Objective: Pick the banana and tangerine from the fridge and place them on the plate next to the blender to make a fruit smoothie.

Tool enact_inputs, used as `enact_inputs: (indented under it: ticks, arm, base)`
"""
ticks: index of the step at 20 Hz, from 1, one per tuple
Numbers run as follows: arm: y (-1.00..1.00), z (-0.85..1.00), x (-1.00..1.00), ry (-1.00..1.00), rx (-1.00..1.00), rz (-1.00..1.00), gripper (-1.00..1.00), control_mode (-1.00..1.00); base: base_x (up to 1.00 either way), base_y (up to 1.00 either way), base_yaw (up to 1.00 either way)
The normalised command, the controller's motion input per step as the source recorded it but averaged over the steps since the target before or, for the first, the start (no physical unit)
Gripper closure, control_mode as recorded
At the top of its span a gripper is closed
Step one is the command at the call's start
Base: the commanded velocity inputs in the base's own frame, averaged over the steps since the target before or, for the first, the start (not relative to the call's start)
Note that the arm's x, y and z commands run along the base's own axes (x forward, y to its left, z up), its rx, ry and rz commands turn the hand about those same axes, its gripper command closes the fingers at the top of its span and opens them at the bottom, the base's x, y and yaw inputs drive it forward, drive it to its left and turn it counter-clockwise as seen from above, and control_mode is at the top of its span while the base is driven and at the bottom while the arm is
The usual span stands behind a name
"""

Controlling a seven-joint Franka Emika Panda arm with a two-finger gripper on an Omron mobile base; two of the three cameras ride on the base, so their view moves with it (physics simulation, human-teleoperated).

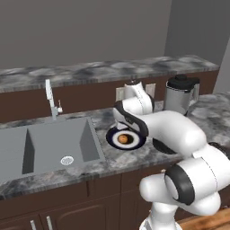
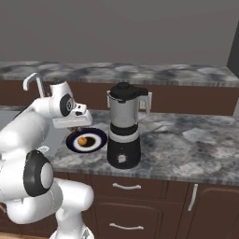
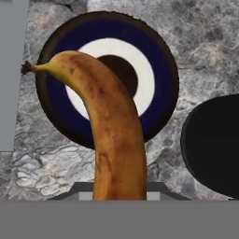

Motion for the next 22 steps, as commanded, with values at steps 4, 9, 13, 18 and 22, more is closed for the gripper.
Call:
enact_inputs:
  ticks: [4, 9, 13, 18, 22]
  arm:
    - [-0.05, -0.65, 0.21, 0.05, 0.0, 0.0, 1.0, -1.0]
    - [-0.04, -0.45, 0.26, 0.0, 0.0, 0.0, 1.0, -1.0]
    - [-0.14, -0.42, 0.36, 0.0, -0.03, 0.0, 1.0, -1.0]
    - [-0.08, -0.4, 0.53, 0.0, -0.05, -0.02, 1.0, -1.0]
    - [0.03, -0.28, 0.66, -0.01, -0.04, -0.04, -1.0, -1.0]
  base:
    - [0.0, 0.0, 0.0]
    - [0.0, 0.0, 0.0]
    - [0.0, 0.0, 0.0]
    - [0.0, 0.0, 0.0]
    - [0.0, 0.0, 0.0]
